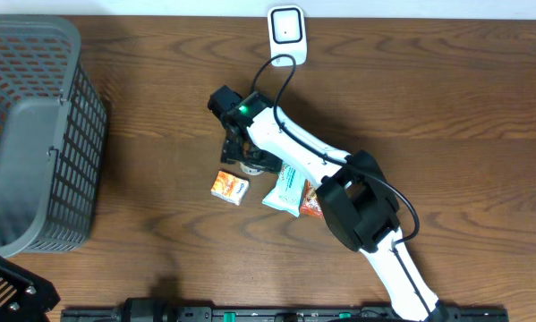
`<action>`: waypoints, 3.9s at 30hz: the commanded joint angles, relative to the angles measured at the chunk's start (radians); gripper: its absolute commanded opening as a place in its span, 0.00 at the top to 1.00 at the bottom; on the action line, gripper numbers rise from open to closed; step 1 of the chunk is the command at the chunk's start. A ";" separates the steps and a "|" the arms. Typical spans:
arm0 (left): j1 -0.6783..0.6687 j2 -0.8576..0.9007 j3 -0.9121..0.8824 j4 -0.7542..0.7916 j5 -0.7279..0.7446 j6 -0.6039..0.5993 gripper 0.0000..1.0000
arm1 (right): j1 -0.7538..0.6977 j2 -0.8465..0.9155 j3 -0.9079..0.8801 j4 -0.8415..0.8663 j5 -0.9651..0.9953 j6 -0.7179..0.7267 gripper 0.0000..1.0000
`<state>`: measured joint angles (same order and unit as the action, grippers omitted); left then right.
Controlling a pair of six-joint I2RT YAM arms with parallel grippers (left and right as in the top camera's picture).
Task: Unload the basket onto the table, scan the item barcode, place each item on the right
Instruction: 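Lower the right gripper and grasp the green-capped bottle, then lift the bottle and hold its label up to the white scanner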
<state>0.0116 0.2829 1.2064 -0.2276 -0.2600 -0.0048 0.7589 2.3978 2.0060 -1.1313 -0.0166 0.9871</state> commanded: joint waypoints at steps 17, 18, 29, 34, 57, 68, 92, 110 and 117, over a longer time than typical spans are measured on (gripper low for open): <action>0.002 -0.013 0.000 0.003 0.014 -0.013 0.02 | 0.008 0.069 -0.013 -0.003 0.027 -0.483 0.01; 0.002 -0.013 0.000 0.003 0.013 -0.013 0.02 | 0.008 0.069 -0.013 -0.007 0.027 -0.488 0.01; 0.002 -0.013 0.000 0.000 0.014 -0.013 0.02 | -0.009 0.061 0.107 -0.153 -0.133 -0.486 0.01; 0.002 -0.013 0.000 0.000 0.013 -0.013 0.02 | -0.027 0.061 0.211 -0.205 -0.181 -0.456 0.01; 0.002 -0.013 0.000 0.000 0.013 -0.013 0.02 | -0.019 0.063 0.138 -0.114 -0.040 -0.499 0.01; 0.002 -0.013 0.000 0.000 0.013 -0.013 0.02 | -0.011 0.102 0.125 -0.072 -0.041 -0.510 0.14; 0.002 -0.013 0.000 -0.003 0.013 -0.013 0.02 | -0.135 0.095 0.186 -0.341 -0.460 -0.627 0.44; 0.002 -0.013 -0.008 -0.003 0.013 -0.013 0.02 | -0.343 0.091 0.226 -0.568 -0.843 -0.873 0.48; 0.002 -0.013 -0.008 -0.003 0.013 -0.013 0.02 | -0.367 0.091 0.226 -0.568 -0.853 -0.873 0.48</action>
<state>0.0116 0.2829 1.2064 -0.2321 -0.2600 -0.0044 0.3965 2.4870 2.2093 -1.6939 -0.8131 0.1368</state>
